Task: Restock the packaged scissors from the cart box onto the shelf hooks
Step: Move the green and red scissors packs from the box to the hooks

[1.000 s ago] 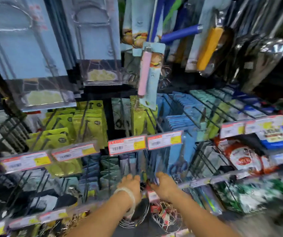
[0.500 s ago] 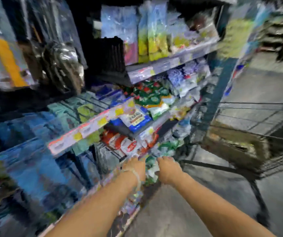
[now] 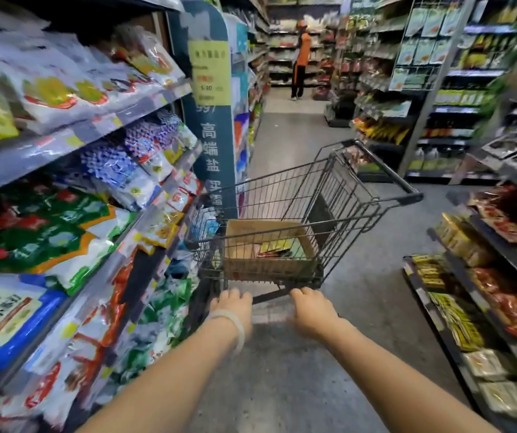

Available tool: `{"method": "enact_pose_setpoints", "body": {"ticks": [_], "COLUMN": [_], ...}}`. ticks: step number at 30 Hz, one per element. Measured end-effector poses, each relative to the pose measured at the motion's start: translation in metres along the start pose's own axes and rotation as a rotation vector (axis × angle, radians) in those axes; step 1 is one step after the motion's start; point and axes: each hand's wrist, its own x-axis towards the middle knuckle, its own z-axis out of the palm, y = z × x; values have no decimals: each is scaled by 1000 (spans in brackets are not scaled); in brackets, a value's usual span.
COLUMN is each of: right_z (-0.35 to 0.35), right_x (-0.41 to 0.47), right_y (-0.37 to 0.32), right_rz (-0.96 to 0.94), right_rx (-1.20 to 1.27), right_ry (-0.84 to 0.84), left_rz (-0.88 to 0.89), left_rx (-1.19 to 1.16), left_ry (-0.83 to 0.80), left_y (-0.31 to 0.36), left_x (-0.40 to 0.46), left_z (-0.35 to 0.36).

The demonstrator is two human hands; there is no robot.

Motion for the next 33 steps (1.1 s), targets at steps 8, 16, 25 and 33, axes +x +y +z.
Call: {"method": "enact_pose_setpoints", "body": {"ticks": [8, 16, 25, 33], "right_z": [-44, -98, -88, -25], "right_x": [140, 298, 453, 582], "right_y": [32, 39, 78, 119], "right_rz": [84, 81, 108, 162], "right_rx": [29, 149, 137, 217], "right_ry": [-5, 22, -183, -460], "left_rz": [111, 42, -37, -129], "left_rx": [-36, -67, -103, -293], "left_ry": [46, 60, -118, -430], "left_y": [21, -5, -14, 11], "left_x": [154, 309, 453, 579], "left_z": [-59, -128, -123, -79]}}
